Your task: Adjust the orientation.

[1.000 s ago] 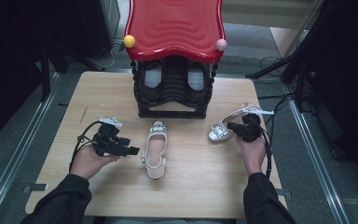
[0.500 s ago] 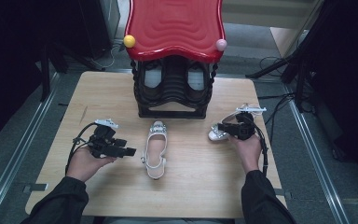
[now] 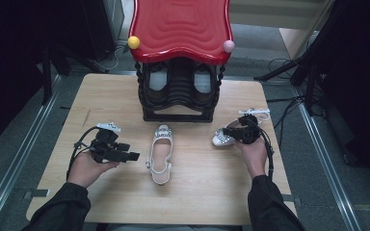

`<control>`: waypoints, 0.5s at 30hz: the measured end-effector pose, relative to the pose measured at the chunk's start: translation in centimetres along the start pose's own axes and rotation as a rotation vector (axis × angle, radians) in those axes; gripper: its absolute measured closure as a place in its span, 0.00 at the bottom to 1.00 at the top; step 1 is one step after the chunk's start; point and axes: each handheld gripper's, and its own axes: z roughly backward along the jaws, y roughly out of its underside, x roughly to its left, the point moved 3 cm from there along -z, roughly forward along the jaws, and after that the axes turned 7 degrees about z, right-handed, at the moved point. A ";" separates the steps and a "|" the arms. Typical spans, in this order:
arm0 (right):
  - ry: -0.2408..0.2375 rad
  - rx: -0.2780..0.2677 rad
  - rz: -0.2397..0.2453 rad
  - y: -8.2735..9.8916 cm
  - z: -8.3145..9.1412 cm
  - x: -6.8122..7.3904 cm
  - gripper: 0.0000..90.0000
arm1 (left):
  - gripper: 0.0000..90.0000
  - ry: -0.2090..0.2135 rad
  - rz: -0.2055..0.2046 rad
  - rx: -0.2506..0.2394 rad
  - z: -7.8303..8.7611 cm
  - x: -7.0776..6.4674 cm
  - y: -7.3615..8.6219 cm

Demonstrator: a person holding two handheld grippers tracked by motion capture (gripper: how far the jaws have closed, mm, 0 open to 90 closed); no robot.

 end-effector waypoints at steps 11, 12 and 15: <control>-0.046 0.021 0.045 -0.2 -0.9 4.6 0.85 | 0.38 0.002 0.003 -0.004 0.2 0.1 0.0; -0.048 0.024 0.049 -0.2 -1.0 5.0 0.85 | 0.38 0.000 0.003 -0.004 0.2 0.1 0.0; -0.056 0.026 0.056 -0.1 -1.3 6.1 0.85 | 0.38 0.000 0.002 -0.004 0.2 0.1 0.0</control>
